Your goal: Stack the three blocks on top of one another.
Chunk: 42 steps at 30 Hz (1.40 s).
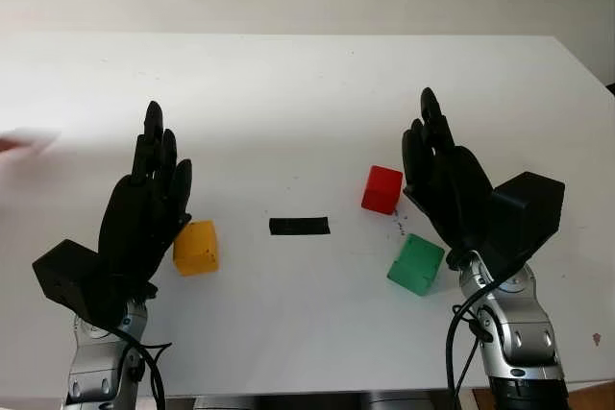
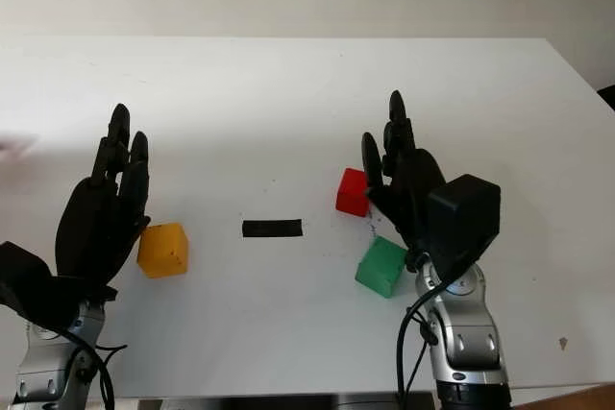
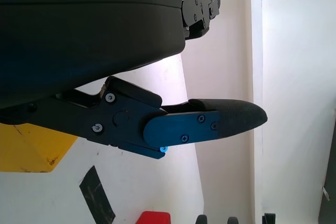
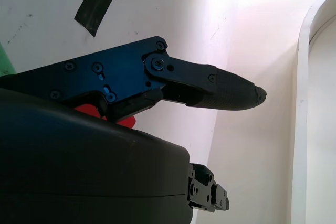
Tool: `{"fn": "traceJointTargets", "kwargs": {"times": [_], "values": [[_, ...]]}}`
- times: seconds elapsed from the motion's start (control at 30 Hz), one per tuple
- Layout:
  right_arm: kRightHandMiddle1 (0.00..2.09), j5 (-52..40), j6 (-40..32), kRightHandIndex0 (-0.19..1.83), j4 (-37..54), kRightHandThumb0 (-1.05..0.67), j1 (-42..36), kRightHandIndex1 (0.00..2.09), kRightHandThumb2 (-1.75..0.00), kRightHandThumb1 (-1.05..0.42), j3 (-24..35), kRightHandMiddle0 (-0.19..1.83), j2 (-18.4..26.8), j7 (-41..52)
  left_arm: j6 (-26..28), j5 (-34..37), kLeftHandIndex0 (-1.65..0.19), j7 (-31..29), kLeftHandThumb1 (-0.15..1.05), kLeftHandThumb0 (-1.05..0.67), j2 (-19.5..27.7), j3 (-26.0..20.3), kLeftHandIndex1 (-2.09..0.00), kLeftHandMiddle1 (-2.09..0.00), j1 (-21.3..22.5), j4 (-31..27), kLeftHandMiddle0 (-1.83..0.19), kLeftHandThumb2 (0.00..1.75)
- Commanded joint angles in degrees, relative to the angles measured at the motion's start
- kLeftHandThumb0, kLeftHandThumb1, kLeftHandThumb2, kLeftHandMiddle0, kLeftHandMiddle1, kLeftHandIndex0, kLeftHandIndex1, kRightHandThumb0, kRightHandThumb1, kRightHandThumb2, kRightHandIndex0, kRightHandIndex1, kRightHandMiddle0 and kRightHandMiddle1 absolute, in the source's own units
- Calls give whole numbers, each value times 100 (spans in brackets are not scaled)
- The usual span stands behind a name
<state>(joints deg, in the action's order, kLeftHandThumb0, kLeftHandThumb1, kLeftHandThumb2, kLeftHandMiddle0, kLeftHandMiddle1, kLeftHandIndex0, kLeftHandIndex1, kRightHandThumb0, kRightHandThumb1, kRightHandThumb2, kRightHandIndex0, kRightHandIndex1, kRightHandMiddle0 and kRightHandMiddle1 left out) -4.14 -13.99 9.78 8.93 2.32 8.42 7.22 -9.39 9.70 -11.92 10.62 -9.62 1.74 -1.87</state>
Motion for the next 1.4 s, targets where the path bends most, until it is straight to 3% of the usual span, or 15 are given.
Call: {"fn": "traceJointTargets", "kwargs": {"times": [0.0, 0.4, 0.53, 0.67, 0.77, 0.83, 0.93, 1.07, 1.27, 1.37], "values": [[0, 8, -19, -19, 153, -74, -42, 0, -63, -105, 18, -19, 28, 2, -20, -2, 19, 8, 105, -75, -14, 22, -3, -3, -26, -153, 19, 49], [0, -23, 91, -19, -82, -75, 89, 0, -63, -105, 30, -19, 33, 72, -109, -49, 19, 18, 105, -73, -9, 30, -3, -4, 46, -13, 19, 50], [0, 9, 198, -19, -164, -75, 336, 0, -60, -105, 168, -19, 280, 211, -113, -34, 19, 17, 105, -74, -2, 22, -2, -3, 101, 26, 19, 50], [4, 467, 556, -17, -359, -76, 1039, 2, -43, -105, 264, -13, 1119, 521, -87, -31, 19, 11, 105, -75, 2, 36, 0, -2, 120, 5, 19, 49], [12, 593, 819, -14, -834, -70, 1693, 4, -14, -102, 293, 0, 1701, 917, -135, -55, 19, 29, 105, -74, -16, 43, 0, -2, 111, 13, 19, 49], [21, 863, 1093, -5, -1325, -59, 2200, 9, -5, -92, 162, 16, 2250, 1326, -172, -71, 19, 33, 105, -75, -18, 45, 0, -2, 98, 14, 19, 50], [28, 1098, 1386, 5, -2011, -49, 2864, 13, -2, -82, -56, 28, 2755, 1912, -161, -50, 19, 37, 105, -75, -28, 35, 0, -2, 64, -31, 19, 50], [32, 1466, 1916, 10, -2754, -43, 3588, 14, -3, -76, -475, 34, 3105, 2508, -113, -24, 19, 53, 105, -76, -32, 19, -1, -3, 42, -61, 19, 49], [36, 2171, 3408, 18, -3726, -44, 4205, 16, -5, -74, -1057, 39, 3312, 2656, -118, -18, 19, 76, 105, -76, -45, 15, -1, -4, 48, -52, 19, 48], [34, 3055, 4112, 15, -3886, -49, 4409, 13, -7, -78, -1516, 36, 3538, 2419, -106, -33, 19, 69, 105, -76, -27, 20, -1, -3, 62, -45, 19, 49]]}}
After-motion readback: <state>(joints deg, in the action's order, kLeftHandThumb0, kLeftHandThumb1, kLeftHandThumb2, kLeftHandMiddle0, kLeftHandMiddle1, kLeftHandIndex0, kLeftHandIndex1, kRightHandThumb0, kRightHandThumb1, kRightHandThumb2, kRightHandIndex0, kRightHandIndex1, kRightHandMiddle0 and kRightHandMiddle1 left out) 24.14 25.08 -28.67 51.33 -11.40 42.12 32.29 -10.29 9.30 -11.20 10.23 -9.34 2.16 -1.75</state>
